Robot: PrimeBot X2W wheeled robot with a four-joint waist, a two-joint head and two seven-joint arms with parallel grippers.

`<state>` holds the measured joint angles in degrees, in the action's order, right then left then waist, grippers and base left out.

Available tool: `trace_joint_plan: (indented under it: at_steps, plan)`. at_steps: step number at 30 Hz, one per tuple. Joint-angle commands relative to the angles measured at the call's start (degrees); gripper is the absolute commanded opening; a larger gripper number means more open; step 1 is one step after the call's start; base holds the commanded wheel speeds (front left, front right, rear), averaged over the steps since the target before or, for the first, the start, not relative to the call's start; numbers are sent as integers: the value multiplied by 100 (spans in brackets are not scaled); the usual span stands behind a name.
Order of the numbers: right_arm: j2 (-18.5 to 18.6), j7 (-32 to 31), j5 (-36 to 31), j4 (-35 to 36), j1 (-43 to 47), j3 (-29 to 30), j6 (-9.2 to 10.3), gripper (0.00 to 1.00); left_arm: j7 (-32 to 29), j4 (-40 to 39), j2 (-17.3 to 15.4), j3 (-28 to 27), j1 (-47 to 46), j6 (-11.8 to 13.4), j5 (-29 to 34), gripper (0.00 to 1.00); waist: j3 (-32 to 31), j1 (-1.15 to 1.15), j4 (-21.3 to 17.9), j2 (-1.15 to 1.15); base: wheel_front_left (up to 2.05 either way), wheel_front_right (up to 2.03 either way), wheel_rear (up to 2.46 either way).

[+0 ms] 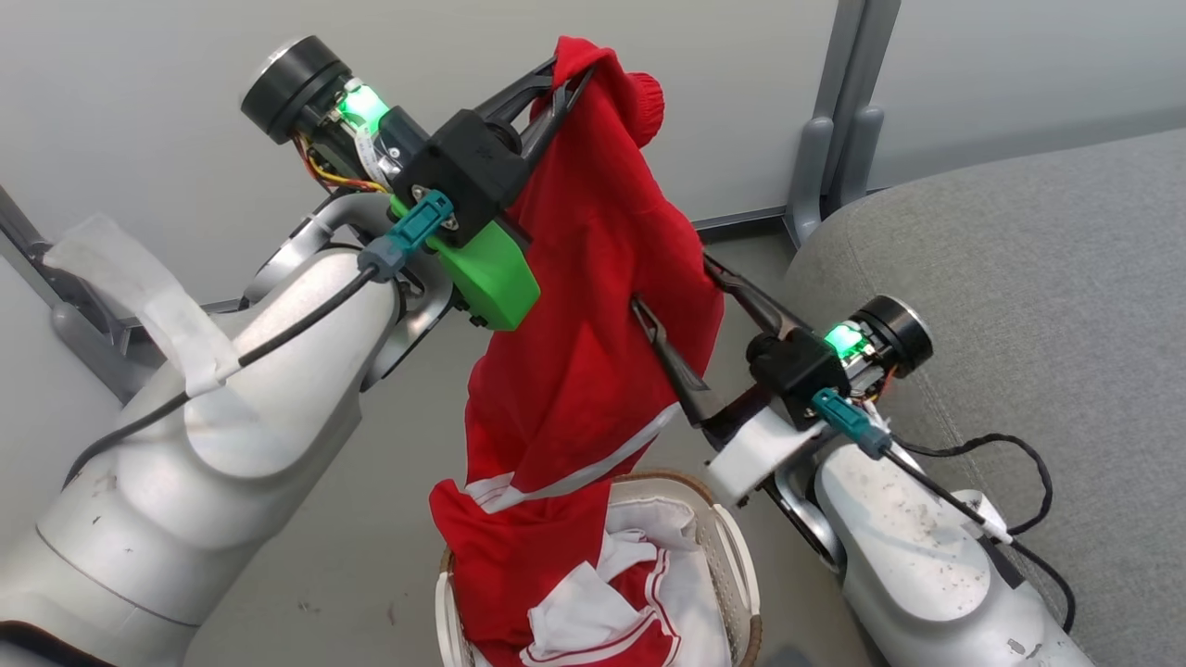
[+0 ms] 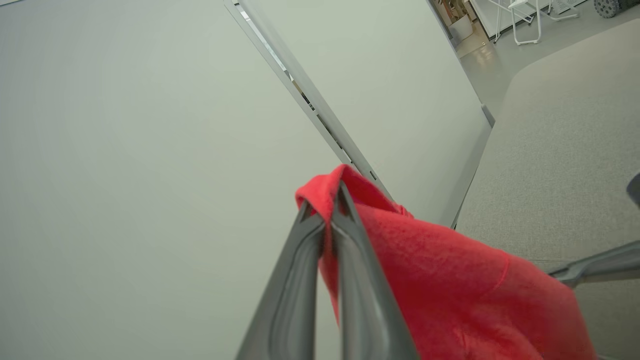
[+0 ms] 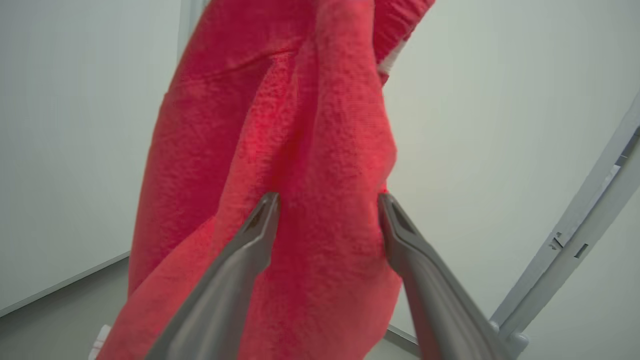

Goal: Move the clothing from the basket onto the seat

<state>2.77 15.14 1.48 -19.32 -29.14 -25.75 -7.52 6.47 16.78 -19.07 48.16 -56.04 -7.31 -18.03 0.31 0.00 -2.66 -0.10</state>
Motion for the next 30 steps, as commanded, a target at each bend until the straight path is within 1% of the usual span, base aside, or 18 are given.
trace_joint_plan:
  at_steps: [1, 5, 12, 13, 14, 16, 17, 18, 26, 27, 29, 30]
  plan:
    - [20, 2, 57, -160, -126, -111, 6, 100, 34, -46, 35, 30, -73, -9, -34, 0, 2, 0, 10, 10, 0, 0, 0]
    - [34, 2, 189, -675, -414, -467, 6, 100, 45, -126, 71, 141, -86, -10, -69, 0, 13, 0, 33, 10, 0, 0, 0]
    - [64, 2, 711, -1367, -882, -1058, 6, 100, 51, -243, 79, 336, -94, -15, -166, 0, 41, 0, 67, 10, 0, 0, 0]
    - [62, 2, 775, -1440, -939, -1099, 6, 73, 54, -250, 77, 354, -86, -16, -177, 0, 45, 0, 71, 10, 0, 0, 0]
    - [58, 2, 833, -1522, -1002, -1151, 6, 43, 58, -254, 76, 374, -75, -16, -193, 0, 49, 0, 75, 10, 0, 0, 0]
    - [50, 2, 909, -1639, -1097, -1226, 6, 18, 64, -258, 75, 404, -55, -17, -210, 0, 59, 0, 85, 10, 0, 0, 0]
    - [49, 2, 927, -1684, -1133, -1243, 6, 1, 54, -257, 77, 408, -38, -17, -233, 0, 64, 0, 90, 10, 0, 0, 0]
    - [45, 2, 945, -1731, -1176, -1250, 6, 0, 60, -253, 73, 407, -16, -16, -256, 0, 73, 0, 98, 10, 0, 0, 0]
    - [33, 2, 932, -1784, -1263, -1145, 6, 0, 196, -113, -42, 253, 204, 141, -458, 0, 176, 0, 145, 10, 0, 0, 0]
    - [32, 2, 910, -1761, -1248, -1104, 6, 0, 235, -69, -68, 209, 264, 166, -526, 4, 192, 0, 143, 10, 0, 0, 0]
    - [30, 2, 889, -1714, -1214, -1022, 6, 0, 309, -9, -102, 128, 365, 214, -607, 28, 213, 0, 138, 10, 0, 0, 0]
    - [29, 2, 881, -1693, -1196, -988, 6, 0, 346, 21, -118, 90, 414, 245, -649, 42, 221, 0, 135, 10, 0, 0, 0]
